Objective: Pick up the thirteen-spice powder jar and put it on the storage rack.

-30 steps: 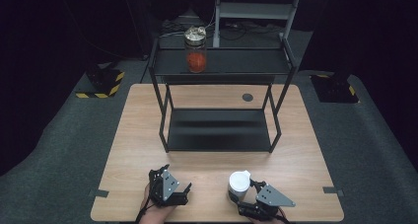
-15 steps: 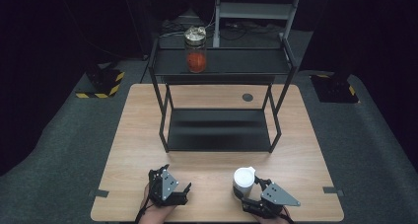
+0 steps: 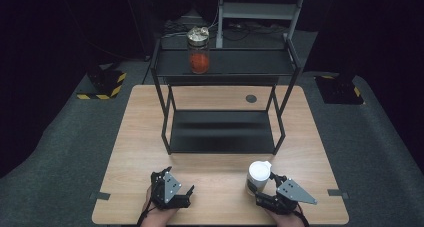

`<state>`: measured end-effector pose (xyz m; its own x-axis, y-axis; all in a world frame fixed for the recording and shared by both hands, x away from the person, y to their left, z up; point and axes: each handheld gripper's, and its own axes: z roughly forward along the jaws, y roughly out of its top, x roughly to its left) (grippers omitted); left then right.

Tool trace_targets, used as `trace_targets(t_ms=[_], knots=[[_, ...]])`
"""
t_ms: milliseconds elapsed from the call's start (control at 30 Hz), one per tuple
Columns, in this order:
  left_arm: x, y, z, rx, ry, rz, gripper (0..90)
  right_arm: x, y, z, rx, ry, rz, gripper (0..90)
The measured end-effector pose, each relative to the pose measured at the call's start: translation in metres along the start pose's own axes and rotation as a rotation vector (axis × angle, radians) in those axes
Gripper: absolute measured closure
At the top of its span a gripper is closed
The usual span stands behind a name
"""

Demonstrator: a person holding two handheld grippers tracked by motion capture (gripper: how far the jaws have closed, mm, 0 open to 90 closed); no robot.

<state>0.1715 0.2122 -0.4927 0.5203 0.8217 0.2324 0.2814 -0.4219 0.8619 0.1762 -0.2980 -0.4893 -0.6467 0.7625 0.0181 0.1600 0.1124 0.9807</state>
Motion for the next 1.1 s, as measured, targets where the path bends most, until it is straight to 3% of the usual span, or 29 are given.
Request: trace_targets(t_ms=[300, 367, 1100], knots=[[0.0, 0.0, 0.0, -0.001, -0.002, -0.002, 0.7, -0.005, 0.004, -0.001, -0.024, -0.025, 0.011, 29.3], [0.001, 0.0, 0.0, -0.001, -0.002, -0.002, 0.7, -0.007, 0.006, -0.001, -0.031, -0.018, 0.035, 29.3], [0.003, -0.003, -0.002, -0.016, -0.013, -0.009, 0.7, 0.0, 0.041, 0.017, -0.094, -0.016, -0.006, 29.4]])
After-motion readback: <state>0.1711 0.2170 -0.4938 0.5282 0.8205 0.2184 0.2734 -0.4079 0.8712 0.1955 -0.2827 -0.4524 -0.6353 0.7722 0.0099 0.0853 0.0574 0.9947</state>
